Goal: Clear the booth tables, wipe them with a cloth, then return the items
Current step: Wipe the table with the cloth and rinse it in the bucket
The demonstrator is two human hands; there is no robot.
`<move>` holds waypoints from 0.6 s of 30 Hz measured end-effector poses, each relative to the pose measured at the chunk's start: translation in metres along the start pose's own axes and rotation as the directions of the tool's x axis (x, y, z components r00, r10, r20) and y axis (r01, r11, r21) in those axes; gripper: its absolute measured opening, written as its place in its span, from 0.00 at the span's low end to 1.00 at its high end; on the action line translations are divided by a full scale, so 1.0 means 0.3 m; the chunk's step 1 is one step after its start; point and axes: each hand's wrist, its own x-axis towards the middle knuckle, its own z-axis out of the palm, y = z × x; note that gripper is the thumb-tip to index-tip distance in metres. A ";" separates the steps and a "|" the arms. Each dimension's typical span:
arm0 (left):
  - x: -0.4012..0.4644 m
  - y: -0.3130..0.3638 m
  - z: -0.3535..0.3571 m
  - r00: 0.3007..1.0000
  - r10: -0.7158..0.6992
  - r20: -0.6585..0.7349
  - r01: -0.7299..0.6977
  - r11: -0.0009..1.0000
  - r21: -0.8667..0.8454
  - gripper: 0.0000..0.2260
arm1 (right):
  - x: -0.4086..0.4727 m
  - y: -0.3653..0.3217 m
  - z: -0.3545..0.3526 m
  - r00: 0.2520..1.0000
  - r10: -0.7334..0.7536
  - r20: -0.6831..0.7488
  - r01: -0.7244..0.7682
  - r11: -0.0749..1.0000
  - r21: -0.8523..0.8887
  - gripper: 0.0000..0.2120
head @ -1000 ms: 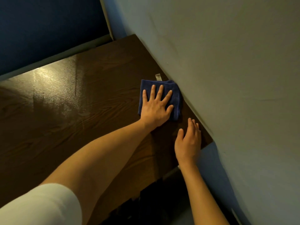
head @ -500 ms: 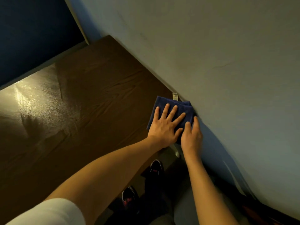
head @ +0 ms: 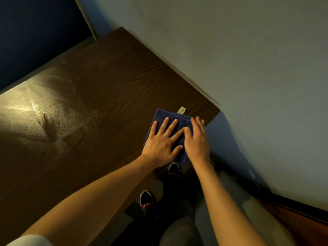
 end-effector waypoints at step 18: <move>-0.288 -0.416 -0.011 0.843 -0.526 -0.110 0.516 0.849 -0.113 0.31 | 0.048 -0.338 0.325 0.903 -0.319 0.289 0.404 0.859 -0.315 0.25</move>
